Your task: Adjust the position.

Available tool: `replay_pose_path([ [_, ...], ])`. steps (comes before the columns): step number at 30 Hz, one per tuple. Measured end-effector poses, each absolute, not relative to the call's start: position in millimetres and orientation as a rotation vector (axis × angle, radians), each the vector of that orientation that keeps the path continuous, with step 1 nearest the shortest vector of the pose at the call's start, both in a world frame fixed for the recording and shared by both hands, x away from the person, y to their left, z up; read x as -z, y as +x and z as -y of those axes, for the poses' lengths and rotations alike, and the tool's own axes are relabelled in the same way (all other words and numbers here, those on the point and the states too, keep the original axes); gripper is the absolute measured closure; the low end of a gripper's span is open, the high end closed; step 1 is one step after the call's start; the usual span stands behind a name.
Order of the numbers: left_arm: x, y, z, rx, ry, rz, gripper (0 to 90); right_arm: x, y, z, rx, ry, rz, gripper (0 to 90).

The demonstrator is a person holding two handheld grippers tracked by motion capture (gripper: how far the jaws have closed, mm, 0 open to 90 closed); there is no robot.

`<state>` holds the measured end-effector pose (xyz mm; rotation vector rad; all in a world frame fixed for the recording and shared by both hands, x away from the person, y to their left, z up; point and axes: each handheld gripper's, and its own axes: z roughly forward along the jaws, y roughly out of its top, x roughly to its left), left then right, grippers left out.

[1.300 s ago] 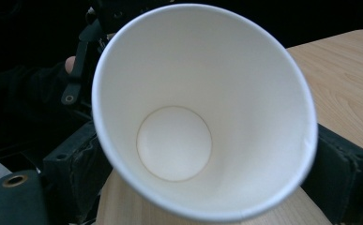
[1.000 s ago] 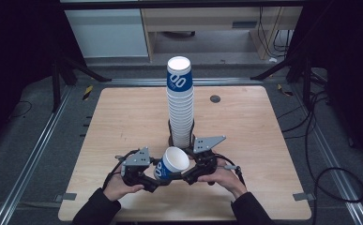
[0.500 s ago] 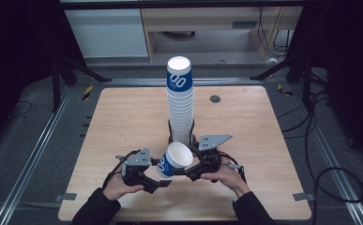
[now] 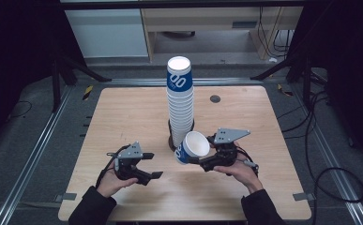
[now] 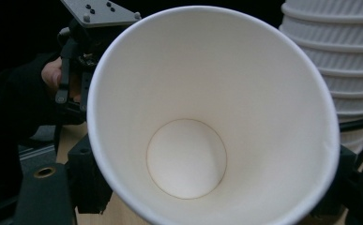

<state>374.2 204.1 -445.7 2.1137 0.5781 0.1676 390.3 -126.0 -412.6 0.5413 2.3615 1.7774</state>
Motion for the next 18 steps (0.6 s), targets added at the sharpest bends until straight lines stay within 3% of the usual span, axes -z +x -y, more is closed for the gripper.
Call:
replay_pose_path([
  [18, 444.5, 386.6, -227.2, -0.256, 2.045, -0.772, 18.1, 402.5, 396.2, 159.9, -1.575, 0.711, -2.254, 21.1],
])
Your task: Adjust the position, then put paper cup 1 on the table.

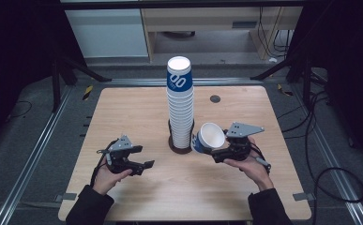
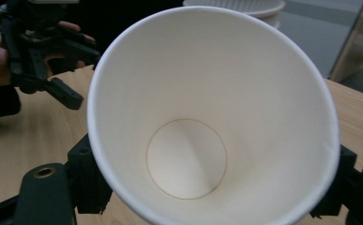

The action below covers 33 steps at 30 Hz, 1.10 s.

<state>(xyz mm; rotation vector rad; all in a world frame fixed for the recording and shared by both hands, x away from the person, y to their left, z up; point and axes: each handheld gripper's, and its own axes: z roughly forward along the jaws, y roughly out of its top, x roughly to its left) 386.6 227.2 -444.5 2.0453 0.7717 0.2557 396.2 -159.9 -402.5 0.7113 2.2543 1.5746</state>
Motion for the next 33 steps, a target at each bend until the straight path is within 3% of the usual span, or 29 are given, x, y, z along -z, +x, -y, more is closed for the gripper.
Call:
replay_pose_path([
  [19, 442.4, 389.1, -234.0, -0.29, 2.027, -0.817, 18.3, 405.9, 413.0, 196.0, -1.305, 0.959, -2.141, 21.3],
  [33, 442.9, 389.8, -233.4, -0.297, 2.033, -0.822, 18.1, 430.2, 430.0, 223.9, -1.049, 1.139, -2.09, 21.0],
])
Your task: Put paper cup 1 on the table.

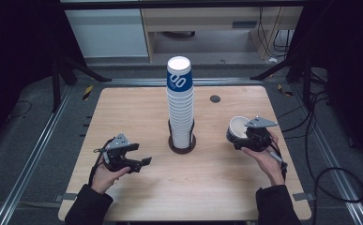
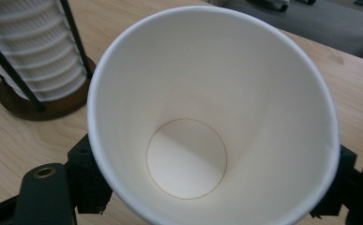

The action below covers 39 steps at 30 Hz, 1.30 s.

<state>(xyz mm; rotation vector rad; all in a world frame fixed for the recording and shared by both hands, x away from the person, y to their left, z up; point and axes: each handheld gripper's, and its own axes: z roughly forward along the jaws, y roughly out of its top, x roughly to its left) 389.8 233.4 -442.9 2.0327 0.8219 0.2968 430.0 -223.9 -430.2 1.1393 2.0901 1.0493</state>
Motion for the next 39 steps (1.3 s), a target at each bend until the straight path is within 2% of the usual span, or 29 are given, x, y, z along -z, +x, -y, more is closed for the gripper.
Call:
replay_pose_path([
  [25, 446.8, 391.4, -234.2, -0.297, 2.054, -0.831, 18.0, 459.8, 441.1, 230.9, -0.796, 1.214, -2.228, 19.4],
  [28, 447.0, 391.4, -233.8, -0.296, 2.057, -0.831, 18.0, 459.9, 440.8, 230.8, -0.803, 1.212, -2.241, 18.4],
  [33, 447.3, 391.4, -233.9, -0.294, 2.057, -0.831, 17.9, 458.7, 440.3, 228.7, -0.839, 1.186, -2.232, 10.0],
  [39, 447.0, 390.9, -234.1, -0.301, 2.06, -0.829, 17.8, 449.3, 436.3, 228.7, -0.927, 1.152, -2.168, 7.9],
])
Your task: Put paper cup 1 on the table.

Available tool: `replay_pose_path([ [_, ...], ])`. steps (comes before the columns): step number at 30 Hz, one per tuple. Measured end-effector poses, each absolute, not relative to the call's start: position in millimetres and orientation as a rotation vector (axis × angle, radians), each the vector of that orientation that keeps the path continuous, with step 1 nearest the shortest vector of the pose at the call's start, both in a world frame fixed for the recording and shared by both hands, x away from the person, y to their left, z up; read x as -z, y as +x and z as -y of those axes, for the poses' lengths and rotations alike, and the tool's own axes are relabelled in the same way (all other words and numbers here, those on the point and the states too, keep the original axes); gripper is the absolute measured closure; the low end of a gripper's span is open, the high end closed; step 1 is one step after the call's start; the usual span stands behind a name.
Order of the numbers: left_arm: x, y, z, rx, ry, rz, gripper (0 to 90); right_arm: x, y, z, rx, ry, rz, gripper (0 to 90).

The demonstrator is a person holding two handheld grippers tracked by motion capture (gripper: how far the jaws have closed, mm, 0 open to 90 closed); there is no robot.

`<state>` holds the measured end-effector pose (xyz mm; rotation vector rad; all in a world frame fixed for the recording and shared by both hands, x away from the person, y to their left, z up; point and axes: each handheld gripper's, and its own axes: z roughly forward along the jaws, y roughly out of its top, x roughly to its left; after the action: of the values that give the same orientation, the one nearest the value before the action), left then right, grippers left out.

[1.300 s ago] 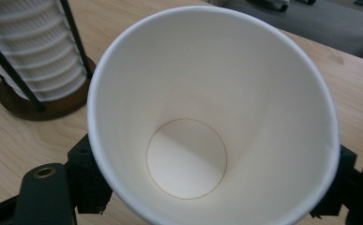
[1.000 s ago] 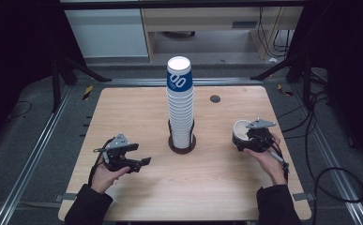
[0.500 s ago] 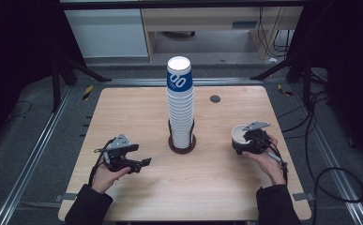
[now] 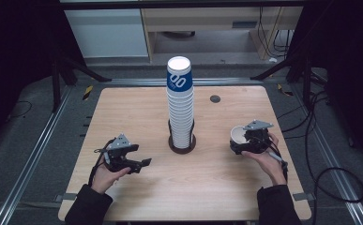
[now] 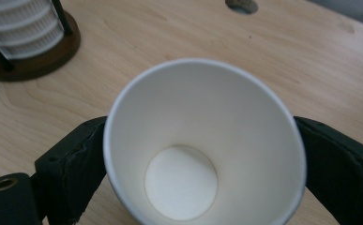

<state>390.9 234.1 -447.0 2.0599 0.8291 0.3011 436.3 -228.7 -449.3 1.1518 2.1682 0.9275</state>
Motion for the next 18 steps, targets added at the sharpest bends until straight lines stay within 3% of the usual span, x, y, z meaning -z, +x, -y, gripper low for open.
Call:
replay_pose_path([
  [18, 447.3, 391.4, -236.0, -0.31, 2.055, -0.843, 17.7, 398.7, 420.5, 218.1, -1.227, 1.102, -2.017, 9.1],
])
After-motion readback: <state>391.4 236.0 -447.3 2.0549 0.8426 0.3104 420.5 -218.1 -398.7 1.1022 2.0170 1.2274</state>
